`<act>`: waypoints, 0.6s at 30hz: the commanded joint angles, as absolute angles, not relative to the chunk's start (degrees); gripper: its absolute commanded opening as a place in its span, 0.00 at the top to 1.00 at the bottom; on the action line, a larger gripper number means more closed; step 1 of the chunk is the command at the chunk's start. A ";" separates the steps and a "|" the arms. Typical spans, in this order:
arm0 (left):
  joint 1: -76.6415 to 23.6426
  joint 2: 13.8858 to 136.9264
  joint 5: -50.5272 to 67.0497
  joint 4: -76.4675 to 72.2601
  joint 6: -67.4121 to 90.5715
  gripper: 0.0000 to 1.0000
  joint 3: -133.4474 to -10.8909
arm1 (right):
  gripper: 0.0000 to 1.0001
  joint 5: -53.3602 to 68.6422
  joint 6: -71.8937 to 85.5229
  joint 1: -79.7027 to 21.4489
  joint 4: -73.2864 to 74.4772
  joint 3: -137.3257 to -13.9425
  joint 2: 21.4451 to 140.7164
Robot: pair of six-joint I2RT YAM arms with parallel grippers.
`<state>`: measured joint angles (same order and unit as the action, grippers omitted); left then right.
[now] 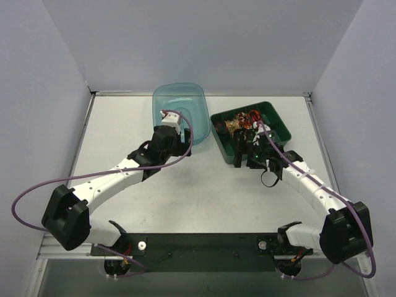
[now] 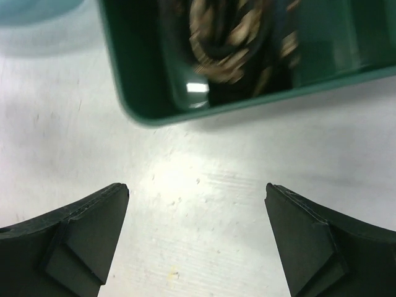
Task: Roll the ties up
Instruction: Move the storage box to the center of the board.
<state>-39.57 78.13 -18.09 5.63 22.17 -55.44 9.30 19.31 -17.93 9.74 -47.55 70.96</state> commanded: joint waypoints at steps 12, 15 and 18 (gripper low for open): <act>-39.02 78.93 -19.60 6.50 20.65 0.11 -56.60 | 0.00 1.94 19.42 -22.59 1.67 -49.12 89.35; -38.94 78.05 -20.12 7.03 20.57 0.11 -56.16 | 0.00 1.15 19.95 -22.15 1.23 -55.53 95.24; -38.76 76.91 -20.83 7.73 20.48 0.11 -55.46 | 0.00 1.67 20.13 -21.80 1.40 -62.38 100.00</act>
